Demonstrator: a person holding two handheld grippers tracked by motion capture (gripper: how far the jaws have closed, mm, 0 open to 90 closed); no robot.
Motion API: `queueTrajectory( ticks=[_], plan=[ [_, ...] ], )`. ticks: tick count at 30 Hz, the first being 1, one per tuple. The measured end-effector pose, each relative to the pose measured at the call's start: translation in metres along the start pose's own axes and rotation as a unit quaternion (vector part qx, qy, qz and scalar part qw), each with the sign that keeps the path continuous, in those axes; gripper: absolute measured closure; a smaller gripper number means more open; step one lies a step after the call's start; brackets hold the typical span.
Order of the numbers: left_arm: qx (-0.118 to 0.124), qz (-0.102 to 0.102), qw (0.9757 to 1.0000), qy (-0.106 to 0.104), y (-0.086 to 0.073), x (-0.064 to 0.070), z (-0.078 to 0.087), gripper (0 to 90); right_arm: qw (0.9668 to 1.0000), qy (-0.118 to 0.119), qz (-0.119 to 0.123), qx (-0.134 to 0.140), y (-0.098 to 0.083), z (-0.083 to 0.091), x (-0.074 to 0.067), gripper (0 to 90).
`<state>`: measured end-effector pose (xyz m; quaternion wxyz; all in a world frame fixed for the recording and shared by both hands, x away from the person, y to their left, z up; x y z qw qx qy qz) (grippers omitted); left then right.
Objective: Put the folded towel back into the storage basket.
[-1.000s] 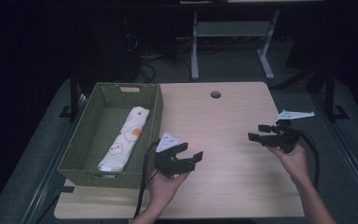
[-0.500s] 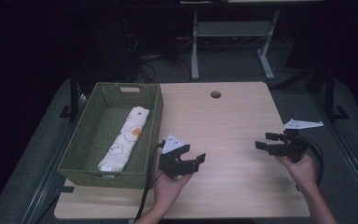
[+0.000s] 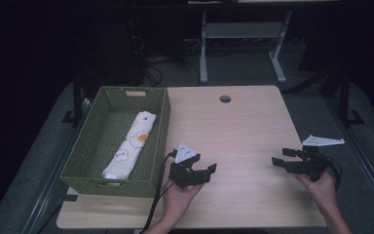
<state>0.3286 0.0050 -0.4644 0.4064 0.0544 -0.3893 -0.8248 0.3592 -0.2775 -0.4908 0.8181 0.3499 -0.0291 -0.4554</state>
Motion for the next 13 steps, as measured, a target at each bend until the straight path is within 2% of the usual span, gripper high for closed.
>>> queueTrajectory(
  ticks=[10,13],
  plan=[
    [-0.004,0.004,1.0000,-0.003,-0.012,-0.001,-0.006,30.3,0.9999,-0.010,0.003,-0.005,-0.020,0.000,-0.007,26.9],
    [-0.006,-0.008,1.0000,0.001,-0.013,0.000,-0.007,30.3,0.9999,-0.012,0.004,-0.003,-0.025,0.002,-0.009,26.7]
  ],
)
Point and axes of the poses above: each handheld gripper's, and its own axes: z roughly backward along the jaws, y roughly out of its top, x roughly to its right, the point moved 9 cm from there along -z, roughly forward along the jaws, and after that the axes turned 15 degrees about -x, right-handed, at the moved point
